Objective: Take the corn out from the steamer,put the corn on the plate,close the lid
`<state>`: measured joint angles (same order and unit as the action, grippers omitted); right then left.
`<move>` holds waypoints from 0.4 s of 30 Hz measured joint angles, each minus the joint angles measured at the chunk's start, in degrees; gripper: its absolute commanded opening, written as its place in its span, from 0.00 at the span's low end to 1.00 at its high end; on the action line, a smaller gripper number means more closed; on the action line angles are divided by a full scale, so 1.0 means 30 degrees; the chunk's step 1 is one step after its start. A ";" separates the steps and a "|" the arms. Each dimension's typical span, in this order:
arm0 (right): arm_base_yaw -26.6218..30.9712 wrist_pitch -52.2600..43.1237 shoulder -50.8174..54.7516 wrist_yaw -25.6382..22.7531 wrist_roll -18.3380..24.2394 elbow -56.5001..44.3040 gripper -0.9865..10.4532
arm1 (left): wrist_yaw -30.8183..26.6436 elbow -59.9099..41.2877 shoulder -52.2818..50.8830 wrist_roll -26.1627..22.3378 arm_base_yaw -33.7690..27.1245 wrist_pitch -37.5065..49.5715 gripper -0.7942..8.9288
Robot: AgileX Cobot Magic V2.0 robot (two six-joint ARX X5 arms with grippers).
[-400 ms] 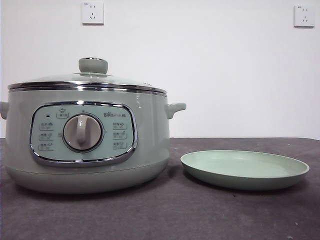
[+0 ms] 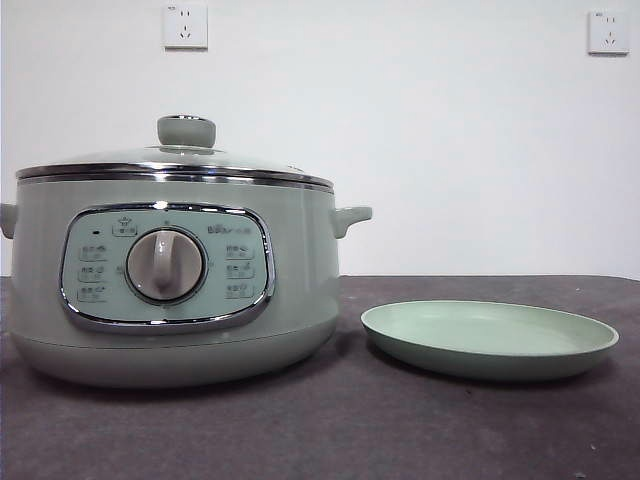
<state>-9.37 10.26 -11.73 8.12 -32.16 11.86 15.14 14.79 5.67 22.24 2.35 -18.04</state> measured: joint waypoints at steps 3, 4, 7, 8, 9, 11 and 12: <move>0.0000 0.0211 -0.1894 0.0678 0.0998 0.1610 0.08 | 0.0051 0.1326 0.1392 -0.0328 0.0000 -0.0386 0.07; 0.0000 0.0437 -0.2586 0.0780 0.1319 0.2244 0.08 | 0.0066 0.1858 0.1960 -0.0532 0.0000 -0.0561 0.07; 0.0000 0.1494 -0.4641 0.0816 0.2368 0.4131 0.08 | 0.0350 0.3534 0.3738 -0.1341 0.0000 -0.1304 0.07; 0.0000 0.1923 -0.5377 0.0947 0.2812 0.4801 0.08 | 0.0546 0.4153 0.4386 -0.1698 0.0000 -0.1581 0.07; 0.0000 0.2288 -0.6018 0.1195 0.3235 0.5377 0.08 | 0.0750 0.4677 0.4954 -0.2011 0.0000 -0.1785 0.07; 0.0000 0.3198 -0.7482 0.1865 0.4306 0.6703 0.08 | 0.1217 0.5923 0.6317 -0.2776 0.0000 -0.2295 0.07; 0.0000 0.3679 -0.8087 0.2200 0.4787 0.7293 0.08 | 0.1406 0.6455 0.6870 -0.3089 0.0000 -0.2521 0.07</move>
<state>-9.37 21.30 -35.99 14.72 -17.80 33.74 19.35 34.15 26.28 12.97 2.35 -25.61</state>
